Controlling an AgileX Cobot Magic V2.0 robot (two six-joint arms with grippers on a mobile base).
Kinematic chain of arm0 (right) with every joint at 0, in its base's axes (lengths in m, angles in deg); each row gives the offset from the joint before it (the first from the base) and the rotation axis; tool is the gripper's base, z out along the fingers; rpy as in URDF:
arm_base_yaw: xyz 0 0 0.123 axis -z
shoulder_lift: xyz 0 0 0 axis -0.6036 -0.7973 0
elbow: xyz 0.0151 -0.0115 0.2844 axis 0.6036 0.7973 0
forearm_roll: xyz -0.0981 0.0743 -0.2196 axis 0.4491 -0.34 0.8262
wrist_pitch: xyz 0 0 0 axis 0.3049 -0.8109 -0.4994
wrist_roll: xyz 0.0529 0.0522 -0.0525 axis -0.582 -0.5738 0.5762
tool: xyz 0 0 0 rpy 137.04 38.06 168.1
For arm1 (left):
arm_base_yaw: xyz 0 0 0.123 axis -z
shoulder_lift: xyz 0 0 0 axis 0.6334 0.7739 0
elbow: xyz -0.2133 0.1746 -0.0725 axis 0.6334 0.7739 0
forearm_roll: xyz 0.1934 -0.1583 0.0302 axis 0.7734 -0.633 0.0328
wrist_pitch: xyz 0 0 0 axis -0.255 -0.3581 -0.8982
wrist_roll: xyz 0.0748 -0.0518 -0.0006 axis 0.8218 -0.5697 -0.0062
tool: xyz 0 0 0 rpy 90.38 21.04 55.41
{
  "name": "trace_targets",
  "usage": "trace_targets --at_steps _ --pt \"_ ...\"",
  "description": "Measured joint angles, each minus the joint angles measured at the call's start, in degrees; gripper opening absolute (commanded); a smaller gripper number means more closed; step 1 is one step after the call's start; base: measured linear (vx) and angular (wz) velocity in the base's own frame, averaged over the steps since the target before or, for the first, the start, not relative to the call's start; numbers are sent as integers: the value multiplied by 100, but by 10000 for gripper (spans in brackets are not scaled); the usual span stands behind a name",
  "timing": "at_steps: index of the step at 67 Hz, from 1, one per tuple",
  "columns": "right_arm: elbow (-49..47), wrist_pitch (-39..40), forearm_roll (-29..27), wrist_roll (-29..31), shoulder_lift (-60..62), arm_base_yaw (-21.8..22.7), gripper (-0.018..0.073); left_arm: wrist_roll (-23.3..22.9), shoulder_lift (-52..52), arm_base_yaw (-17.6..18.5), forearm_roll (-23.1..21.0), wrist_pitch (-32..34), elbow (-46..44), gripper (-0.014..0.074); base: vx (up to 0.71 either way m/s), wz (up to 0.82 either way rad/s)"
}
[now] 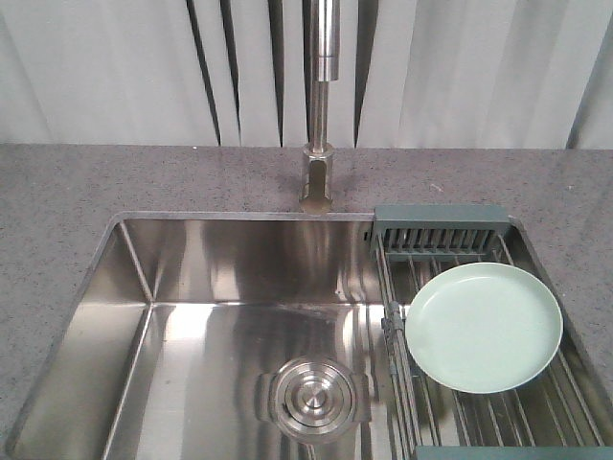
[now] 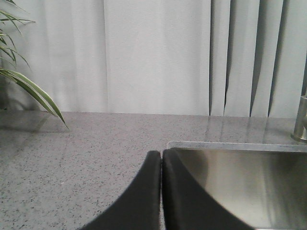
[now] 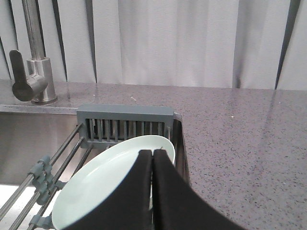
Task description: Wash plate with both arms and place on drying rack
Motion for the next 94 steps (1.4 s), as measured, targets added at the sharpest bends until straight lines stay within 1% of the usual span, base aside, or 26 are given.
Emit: trace_targets --at_steps 17,21,26,31,37,43,94 --pt "0 23 62 -42 0 0 -5 0 0 0 0 0 0 -6 0 0" --pt "0 35 323 -260 0 0 -5 0 0 0 0 0 0 -6 0 0" --pt "0 39 795 -753 0 0 -5 0 0 0 0 0 0 -6 0 0" --pt "0 66 1206 -1121 0 0 -5 0 0 0 0 0 0 -6 0 0" --pt "0 108 1413 -1315 0 0 -5 0 0 0 0 0 0 -6 0 0" --pt "0 128 1452 -1390 0 0 -5 0 0 0 0 0 0 -6 0 0" --pt "0 130 1482 -1394 0 0 -5 0 0 5 0 0 0 -6 0 0"
